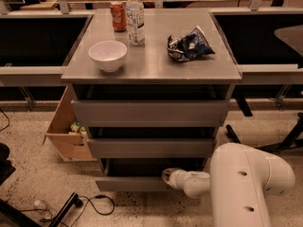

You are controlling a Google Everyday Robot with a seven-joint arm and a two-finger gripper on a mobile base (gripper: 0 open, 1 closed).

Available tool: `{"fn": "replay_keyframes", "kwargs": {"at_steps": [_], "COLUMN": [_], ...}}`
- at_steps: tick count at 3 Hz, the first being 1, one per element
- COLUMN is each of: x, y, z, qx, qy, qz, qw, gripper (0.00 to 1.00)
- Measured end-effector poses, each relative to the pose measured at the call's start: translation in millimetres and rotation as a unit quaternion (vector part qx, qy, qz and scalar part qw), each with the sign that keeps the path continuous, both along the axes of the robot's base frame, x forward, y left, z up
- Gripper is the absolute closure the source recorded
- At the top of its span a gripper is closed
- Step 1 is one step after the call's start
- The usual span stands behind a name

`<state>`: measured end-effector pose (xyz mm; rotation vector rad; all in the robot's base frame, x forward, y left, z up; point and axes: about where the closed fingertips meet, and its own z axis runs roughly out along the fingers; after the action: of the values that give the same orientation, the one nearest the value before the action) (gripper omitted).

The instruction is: Close bottom drawer

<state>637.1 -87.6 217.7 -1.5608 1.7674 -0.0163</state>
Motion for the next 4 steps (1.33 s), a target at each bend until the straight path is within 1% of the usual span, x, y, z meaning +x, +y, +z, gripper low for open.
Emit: {"fn": "replay_keyframes", "kwargs": {"at_steps": [1, 2, 3, 4], "x": [-0.1, -12.7, -12.7, -53.3], "y": [-0.1, -10.5, -10.5, -20.4], "z": [3.0, 0.5, 3.4, -8.9], "qx": [0.0, -0.016, -0.016, -0.022], "qy": [0.0, 0.012, 0.012, 0.047], "qz": [0.0, 0.003, 0.003, 0.012], "qw": [1.0, 0.9998, 0.9998, 0.9986], "gripper": [1.0, 1.0, 1.0, 1.0]}}
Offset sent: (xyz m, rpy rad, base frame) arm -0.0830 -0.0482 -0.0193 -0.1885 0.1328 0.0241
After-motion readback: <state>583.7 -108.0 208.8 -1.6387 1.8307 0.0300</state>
